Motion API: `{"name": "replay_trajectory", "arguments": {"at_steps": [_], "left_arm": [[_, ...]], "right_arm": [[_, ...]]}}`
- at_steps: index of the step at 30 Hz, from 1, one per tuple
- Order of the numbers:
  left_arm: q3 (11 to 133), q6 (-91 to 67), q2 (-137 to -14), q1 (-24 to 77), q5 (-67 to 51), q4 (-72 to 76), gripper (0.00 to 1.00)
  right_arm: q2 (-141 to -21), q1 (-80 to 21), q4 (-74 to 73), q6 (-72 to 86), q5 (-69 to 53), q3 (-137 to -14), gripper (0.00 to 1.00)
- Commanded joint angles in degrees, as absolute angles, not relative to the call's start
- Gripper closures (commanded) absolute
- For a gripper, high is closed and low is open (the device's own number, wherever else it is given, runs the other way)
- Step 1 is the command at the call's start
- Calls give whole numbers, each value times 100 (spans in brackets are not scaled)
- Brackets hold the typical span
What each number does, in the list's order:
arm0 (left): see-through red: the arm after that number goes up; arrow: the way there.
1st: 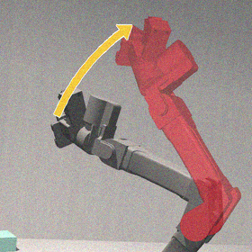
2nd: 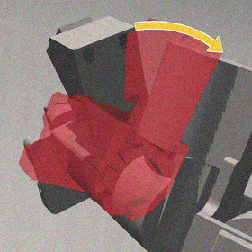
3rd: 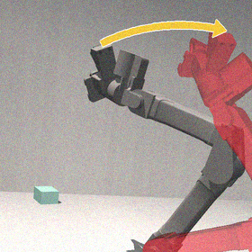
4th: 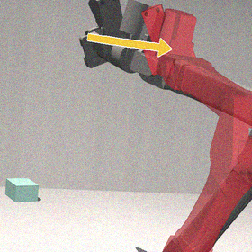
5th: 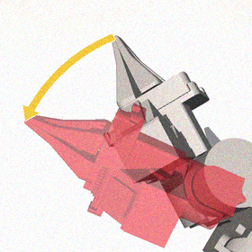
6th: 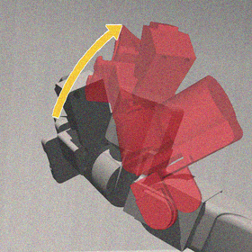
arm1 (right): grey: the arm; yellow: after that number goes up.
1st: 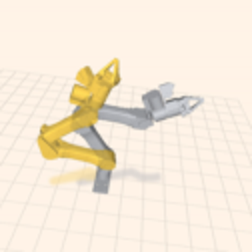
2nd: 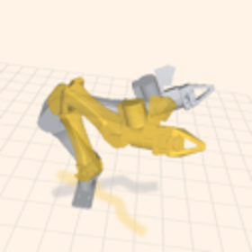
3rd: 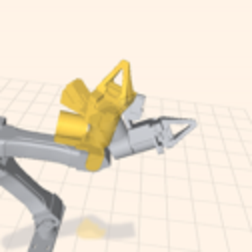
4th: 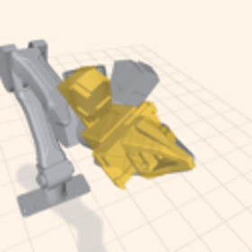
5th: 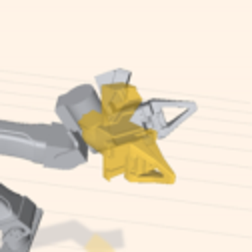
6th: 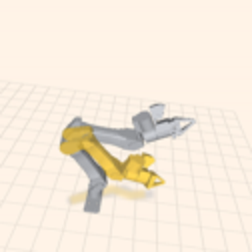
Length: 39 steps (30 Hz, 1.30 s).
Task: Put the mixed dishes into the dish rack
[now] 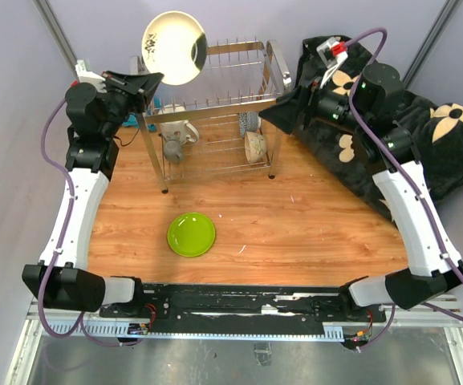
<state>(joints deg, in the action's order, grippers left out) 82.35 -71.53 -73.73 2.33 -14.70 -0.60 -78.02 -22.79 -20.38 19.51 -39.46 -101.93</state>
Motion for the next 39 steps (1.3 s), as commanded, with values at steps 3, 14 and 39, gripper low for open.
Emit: {"name": "replay_trajectory", "arguments": {"at_steps": [3, 14, 39], "left_arm": [[8746, -6736, -7559, 758, -1843, 11, 100], [9163, -6292, -7920, 1591, -1831, -244, 99], [9269, -6415, -8084, 2056, -2068, -78, 100]], "right_arm": [[-8272, -1876, -897, 3057, -4498, -10759, 21], [-8584, -1837, 186, 3855, -4237, -10743, 21], [-9078, -1856, 633, 4323, -3656, -10773, 52]]}}
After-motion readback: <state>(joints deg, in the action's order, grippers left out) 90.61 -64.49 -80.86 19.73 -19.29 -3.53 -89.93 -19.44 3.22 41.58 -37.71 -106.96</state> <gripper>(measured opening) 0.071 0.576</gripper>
